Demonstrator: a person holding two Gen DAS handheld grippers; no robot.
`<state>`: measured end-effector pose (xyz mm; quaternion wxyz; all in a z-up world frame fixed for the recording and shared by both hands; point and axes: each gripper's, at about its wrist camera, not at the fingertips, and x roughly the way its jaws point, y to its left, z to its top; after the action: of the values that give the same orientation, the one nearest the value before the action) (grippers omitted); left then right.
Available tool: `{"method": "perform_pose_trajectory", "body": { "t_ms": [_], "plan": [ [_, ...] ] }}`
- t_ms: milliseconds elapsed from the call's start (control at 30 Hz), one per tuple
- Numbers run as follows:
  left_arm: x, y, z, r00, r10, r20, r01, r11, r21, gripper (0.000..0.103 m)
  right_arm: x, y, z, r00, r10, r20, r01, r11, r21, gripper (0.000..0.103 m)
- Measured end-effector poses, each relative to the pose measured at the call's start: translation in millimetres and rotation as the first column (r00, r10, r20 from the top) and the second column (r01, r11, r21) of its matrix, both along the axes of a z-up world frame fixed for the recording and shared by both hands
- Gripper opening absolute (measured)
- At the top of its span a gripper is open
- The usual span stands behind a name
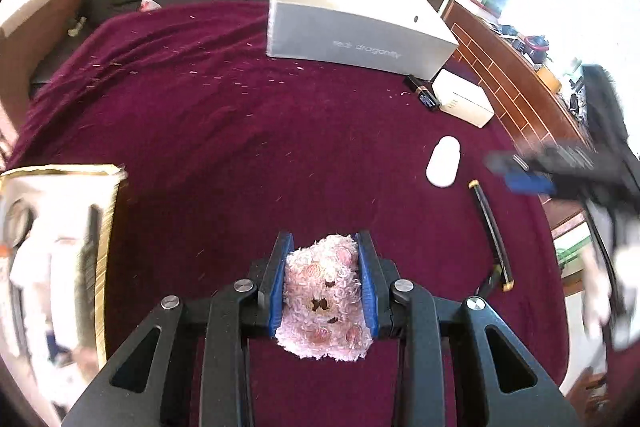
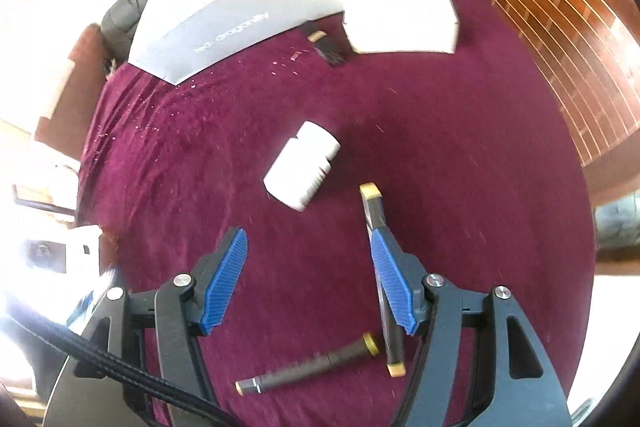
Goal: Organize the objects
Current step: 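Grasp the pink plush toy with the left gripper while the right grasps the white pill bottle, then carry the plush toy and pill bottle into the tray and open both grippers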
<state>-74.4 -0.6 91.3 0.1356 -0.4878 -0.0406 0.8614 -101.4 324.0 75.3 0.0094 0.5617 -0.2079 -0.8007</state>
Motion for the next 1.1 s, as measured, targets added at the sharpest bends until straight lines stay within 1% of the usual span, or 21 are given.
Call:
{"method": "perform_pose_trajectory", "body": {
  "t_ms": [67, 233, 367, 433, 500, 533, 633, 767, 867, 900, 933, 1000, 1100],
  "plan": [
    [16.1, -11.4, 7.2, 1.0, 0.016, -0.007, -0.016, 1.0, 0.0, 0.027, -22.6, -10.2, -10.3, 0.999, 0.017, 0.038, -0.018, 1.0, 0.014, 0.064],
    [43.3, -45.3, 14.7, 0.997, 0.083, -0.004, -0.083, 0.996, 0.018, 0.027, -54.0, -26.1, -40.3, 0.989, -0.006, 0.148, -0.009, 0.995, 0.098, 0.064],
    [60.4, -70.7, 14.6, 0.991, 0.131, -0.004, -0.131, 0.991, 0.013, 0.027, -65.6, -30.1, -56.9, 0.983, -0.066, 0.171, 0.047, 0.992, 0.114, 0.063],
    [64.9, -81.1, 13.1, 0.988, 0.152, 0.0, -0.152, 0.988, 0.012, 0.027, -67.7, -30.7, -58.4, 0.983, -0.078, 0.168, 0.058, 0.991, 0.123, 0.059],
    [70.4, -93.2, 10.8, 0.984, 0.179, 0.009, -0.179, 0.984, 0.016, 0.027, -70.1, -32.4, -57.1, 0.985, -0.093, 0.148, 0.07, 0.986, 0.151, 0.04],
    [72.7, -97.5, 9.9, 0.982, 0.188, 0.012, -0.188, 0.982, 0.018, 0.027, -70.3, -32.8, -56.8, 0.984, -0.097, 0.147, 0.073, 0.984, 0.161, 0.038],
    [80.7, -112.0, 9.3, 0.976, 0.216, 0.017, -0.217, 0.976, 0.026, 0.027, -63.9, -32.8, -56.5, 0.984, -0.089, 0.156, 0.071, 0.991, 0.115, 0.035],
    [91.7, -137.1, 8.9, 0.966, 0.257, 0.037, -0.259, 0.964, 0.061, 0.027, -43.4, -36.8, -54.8, 0.984, -0.061, 0.165, 0.055, 0.998, 0.041, 0.034],
    [102.5, -161.3, 9.7, 0.952, 0.3, 0.054, -0.303, 0.95, 0.078, 0.027, -22.2, -40.8, -52.2, 0.986, -0.045, 0.164, 0.058, 0.995, -0.075, 0.033],
    [105.6, -169.2, 10.2, 0.947, 0.315, 0.058, -0.319, 0.944, 0.08, 0.027, -7.1, -47.9, -49.2, 0.989, -0.023, 0.147, 0.042, 0.991, -0.128, 0.033],
    [109.7, -178.0, 10.5, 0.941, 0.333, 0.062, -0.337, 0.938, 0.082, 0.027, -7.1, -47.9, -49.2, 0.989, -0.023, 0.147, 0.042, 0.991, -0.128, 0.033],
    [117.3, -195.8, 12.0, 0.928, 0.366, 0.062, -0.37, 0.926, 0.076, 0.027, 1.3, -61.1, -39.0, 0.993, 0.011, 0.115, 0.005, 0.99, -0.142, 0.033],
    [126.8, -219.7, 12.8, 0.913, 0.404, 0.058, -0.407, 0.911, 0.064, 0.027, 11.3, -87.0, -22.6, 0.996, 0.058, 0.071, -0.048, 0.989, -0.137, 0.033]
  ]
}}
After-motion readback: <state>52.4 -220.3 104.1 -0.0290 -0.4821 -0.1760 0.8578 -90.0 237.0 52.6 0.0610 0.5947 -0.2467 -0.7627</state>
